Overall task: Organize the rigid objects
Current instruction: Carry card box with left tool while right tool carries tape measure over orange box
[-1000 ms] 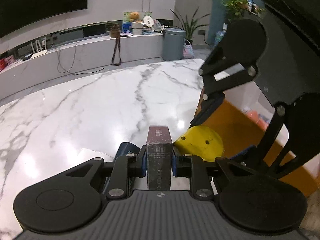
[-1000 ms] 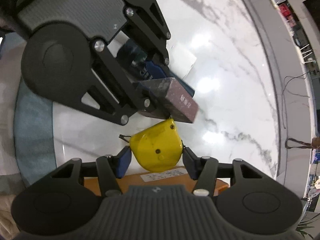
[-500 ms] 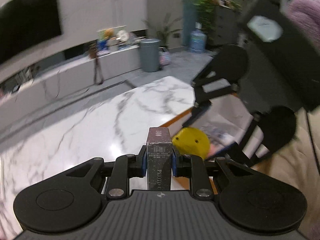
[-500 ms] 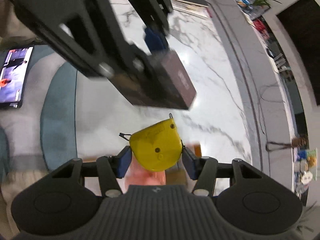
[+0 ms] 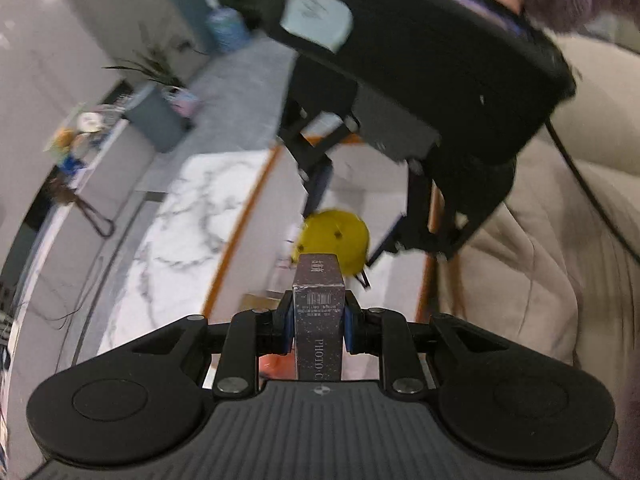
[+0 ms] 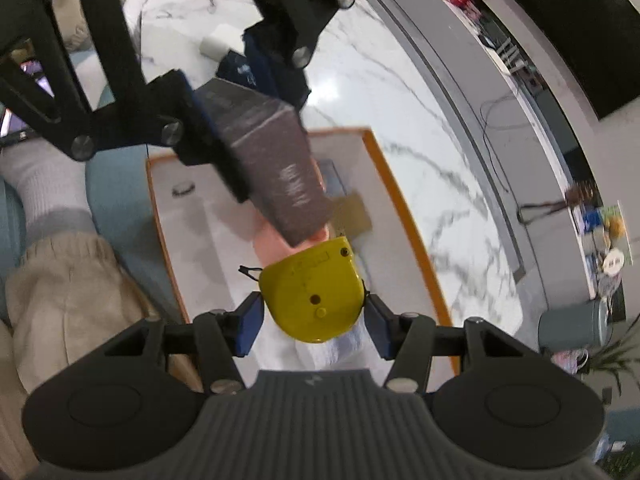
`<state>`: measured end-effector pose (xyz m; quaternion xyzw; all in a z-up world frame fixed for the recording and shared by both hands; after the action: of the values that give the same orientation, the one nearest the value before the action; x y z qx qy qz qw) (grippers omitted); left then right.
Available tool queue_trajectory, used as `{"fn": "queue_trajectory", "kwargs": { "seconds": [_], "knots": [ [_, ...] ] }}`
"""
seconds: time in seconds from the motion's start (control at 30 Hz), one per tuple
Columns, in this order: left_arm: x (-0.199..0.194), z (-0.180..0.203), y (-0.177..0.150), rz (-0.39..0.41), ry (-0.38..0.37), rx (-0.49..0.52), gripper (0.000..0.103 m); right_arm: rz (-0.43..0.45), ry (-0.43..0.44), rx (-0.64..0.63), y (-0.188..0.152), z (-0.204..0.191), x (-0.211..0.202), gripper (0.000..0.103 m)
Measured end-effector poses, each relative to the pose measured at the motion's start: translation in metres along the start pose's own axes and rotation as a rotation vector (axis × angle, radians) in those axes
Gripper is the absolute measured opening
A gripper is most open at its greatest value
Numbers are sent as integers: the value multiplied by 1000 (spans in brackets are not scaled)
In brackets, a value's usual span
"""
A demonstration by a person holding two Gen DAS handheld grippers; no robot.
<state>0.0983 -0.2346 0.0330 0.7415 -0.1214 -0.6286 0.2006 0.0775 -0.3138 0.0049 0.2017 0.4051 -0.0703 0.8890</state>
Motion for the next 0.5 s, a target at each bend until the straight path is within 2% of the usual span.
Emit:
{"fn": "queue_trajectory", "kwargs": {
  "seconds": [0.2,0.5],
  "knots": [
    [42,-2,-1,-128,-87,82,25,-5,20,49,-19,2,13,55],
    [88,-30,2,-253,-222,77,25,5,92,68,-24,3,42,54]
  ]
}}
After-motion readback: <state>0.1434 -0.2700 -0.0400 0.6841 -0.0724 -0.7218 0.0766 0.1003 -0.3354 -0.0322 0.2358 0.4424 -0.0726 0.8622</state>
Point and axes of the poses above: each gripper's, at about its wrist camera, not at the fingertips, and x roughly the way its jaws point, z to its right, y to its top, the point moved 1 cm from there along x, roughly the way its jaws point, and after that the axes turned 13 degrees about -y, right-handed, at the moved point
